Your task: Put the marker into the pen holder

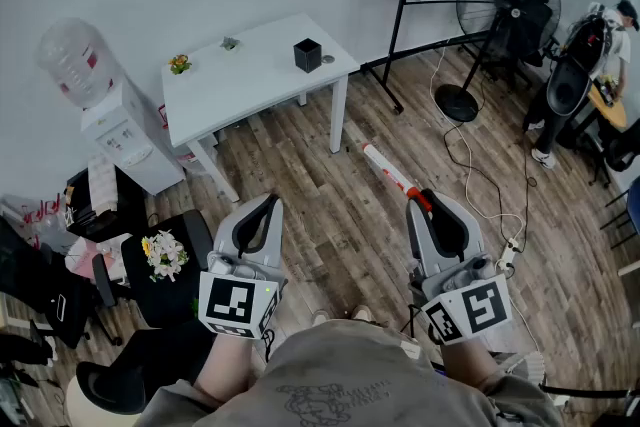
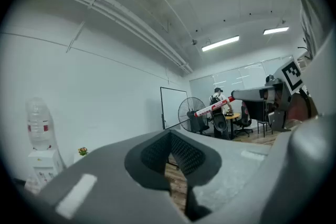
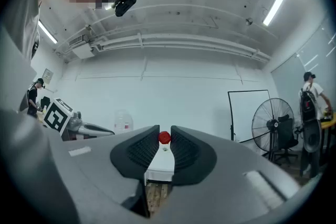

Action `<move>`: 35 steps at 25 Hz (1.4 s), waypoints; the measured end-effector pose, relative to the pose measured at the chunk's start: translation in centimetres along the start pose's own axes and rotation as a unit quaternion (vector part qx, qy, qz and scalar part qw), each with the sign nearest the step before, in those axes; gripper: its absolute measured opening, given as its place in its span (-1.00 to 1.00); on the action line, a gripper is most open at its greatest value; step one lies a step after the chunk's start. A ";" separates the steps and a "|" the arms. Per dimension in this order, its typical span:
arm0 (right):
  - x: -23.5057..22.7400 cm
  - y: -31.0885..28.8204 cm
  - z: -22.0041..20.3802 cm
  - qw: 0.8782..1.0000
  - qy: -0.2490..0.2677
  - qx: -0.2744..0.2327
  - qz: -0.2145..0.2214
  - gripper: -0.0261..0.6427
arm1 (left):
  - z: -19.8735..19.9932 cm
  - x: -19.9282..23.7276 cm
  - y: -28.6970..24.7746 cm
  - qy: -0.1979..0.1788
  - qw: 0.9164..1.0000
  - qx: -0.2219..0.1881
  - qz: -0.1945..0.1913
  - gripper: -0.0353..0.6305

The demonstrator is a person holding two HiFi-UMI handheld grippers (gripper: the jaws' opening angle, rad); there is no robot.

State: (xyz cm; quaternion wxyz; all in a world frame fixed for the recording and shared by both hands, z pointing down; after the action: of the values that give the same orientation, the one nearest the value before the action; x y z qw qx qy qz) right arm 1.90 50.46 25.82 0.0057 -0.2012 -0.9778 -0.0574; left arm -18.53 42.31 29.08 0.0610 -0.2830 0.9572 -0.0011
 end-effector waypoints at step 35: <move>-12.7 5.5 -5.9 0.997 -0.042 0.055 0.029 -0.64 | -1.4 -11.1 -6.5 -0.035 0.999 0.035 -0.003 -0.89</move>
State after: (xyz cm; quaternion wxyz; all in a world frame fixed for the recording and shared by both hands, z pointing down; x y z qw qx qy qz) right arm 15.64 49.86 31.85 -0.0226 -0.2315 -0.9726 0.0053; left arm -5.92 42.85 31.98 0.1041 -0.2837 0.9529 -0.0247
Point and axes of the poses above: the fingertips, and each gripper's own axes: y backward along the fingers, x to its left, z out of its top, the point moved 3 cm from there along y, backward along the fingers, and after that the axes turned 10 degrees about z, right-handed, at the moved point
